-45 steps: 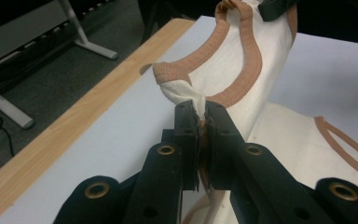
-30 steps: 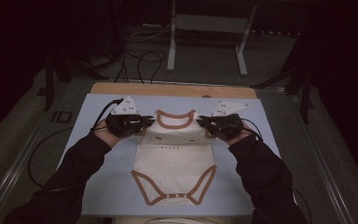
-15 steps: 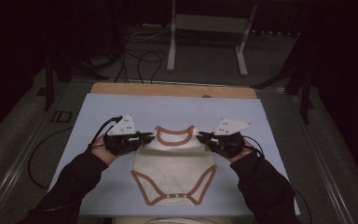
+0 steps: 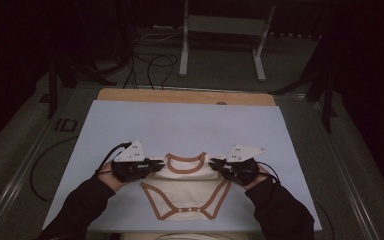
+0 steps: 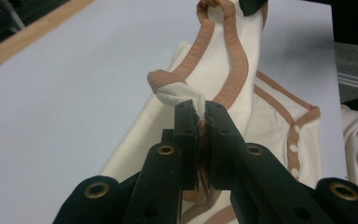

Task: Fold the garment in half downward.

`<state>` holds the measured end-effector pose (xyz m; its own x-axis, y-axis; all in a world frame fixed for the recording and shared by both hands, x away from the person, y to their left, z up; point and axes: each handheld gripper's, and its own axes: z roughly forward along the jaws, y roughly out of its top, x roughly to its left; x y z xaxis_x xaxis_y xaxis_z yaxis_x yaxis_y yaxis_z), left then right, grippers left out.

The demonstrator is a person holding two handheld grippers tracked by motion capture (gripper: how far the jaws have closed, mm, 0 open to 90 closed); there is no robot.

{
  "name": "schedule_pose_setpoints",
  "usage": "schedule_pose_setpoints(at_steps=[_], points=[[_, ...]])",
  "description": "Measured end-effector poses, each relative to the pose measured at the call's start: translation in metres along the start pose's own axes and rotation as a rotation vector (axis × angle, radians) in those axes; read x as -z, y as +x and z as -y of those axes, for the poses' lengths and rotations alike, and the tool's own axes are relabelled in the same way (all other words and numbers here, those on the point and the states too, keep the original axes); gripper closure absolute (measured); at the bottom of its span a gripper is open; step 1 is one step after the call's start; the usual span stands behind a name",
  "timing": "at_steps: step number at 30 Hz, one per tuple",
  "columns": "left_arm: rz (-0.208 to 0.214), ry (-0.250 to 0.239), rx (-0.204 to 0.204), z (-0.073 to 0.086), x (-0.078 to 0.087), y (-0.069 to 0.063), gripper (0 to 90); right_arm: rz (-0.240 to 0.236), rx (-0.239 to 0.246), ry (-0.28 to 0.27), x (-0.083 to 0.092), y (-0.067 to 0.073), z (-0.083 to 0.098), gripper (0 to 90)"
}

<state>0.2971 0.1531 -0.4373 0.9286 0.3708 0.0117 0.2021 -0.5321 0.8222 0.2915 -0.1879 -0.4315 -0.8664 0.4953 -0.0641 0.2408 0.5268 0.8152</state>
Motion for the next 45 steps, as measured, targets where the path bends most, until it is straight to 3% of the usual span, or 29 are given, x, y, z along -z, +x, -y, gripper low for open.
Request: schedule_pose_setpoints(at_steps=[7, 11, 16, 24, 27, 33, 35, 40, 43, 45], points=[[0.034, 0.027, 0.005, 0.017, -0.009, -0.009, 85.0, -0.025, -0.027, 0.028, -0.005, 0.006, 0.016, 82.5], [0.049, 0.022, 0.036, 0.026, -0.013, -0.010, 85.0, -0.029, -0.032, 0.046, -0.006, 0.008, 0.020, 82.6], [0.053, 0.024, 0.020, 0.032, -0.015, -0.018, 84.9, -0.035, -0.028, 0.045, -0.004, 0.015, 0.024, 82.5], [0.063, 0.038, 0.027, 0.039, -0.018, -0.024, 84.6, -0.063, -0.072, 0.065, -0.012, 0.020, 0.039, 82.4], [0.067, 0.033, 0.017, 0.041, -0.018, -0.029, 84.6, -0.081, -0.059, 0.053, -0.010, 0.024, 0.041, 82.2], [0.080, 0.067, 0.045, 0.046, -0.021, -0.030, 84.4, -0.103, -0.091, 0.053, -0.009, 0.024, 0.052, 81.7], [0.064, 0.076, 0.037, 0.047, -0.024, -0.031, 84.4, -0.109, -0.100, 0.051, -0.011, 0.023, 0.054, 81.7], [0.078, 0.117, 0.060, 0.053, -0.030, -0.031, 84.4, -0.105, -0.100, 0.084, -0.017, 0.024, 0.060, 81.7], [0.052, 0.160, 0.086, 0.061, -0.035, -0.030, 78.6, -0.110, -0.130, 0.109, -0.020, 0.023, 0.065, 81.2], [0.053, 0.163, 0.092, 0.065, -0.037, -0.031, 77.6, -0.108, -0.130, 0.120, -0.023, 0.022, 0.068, 81.2]])
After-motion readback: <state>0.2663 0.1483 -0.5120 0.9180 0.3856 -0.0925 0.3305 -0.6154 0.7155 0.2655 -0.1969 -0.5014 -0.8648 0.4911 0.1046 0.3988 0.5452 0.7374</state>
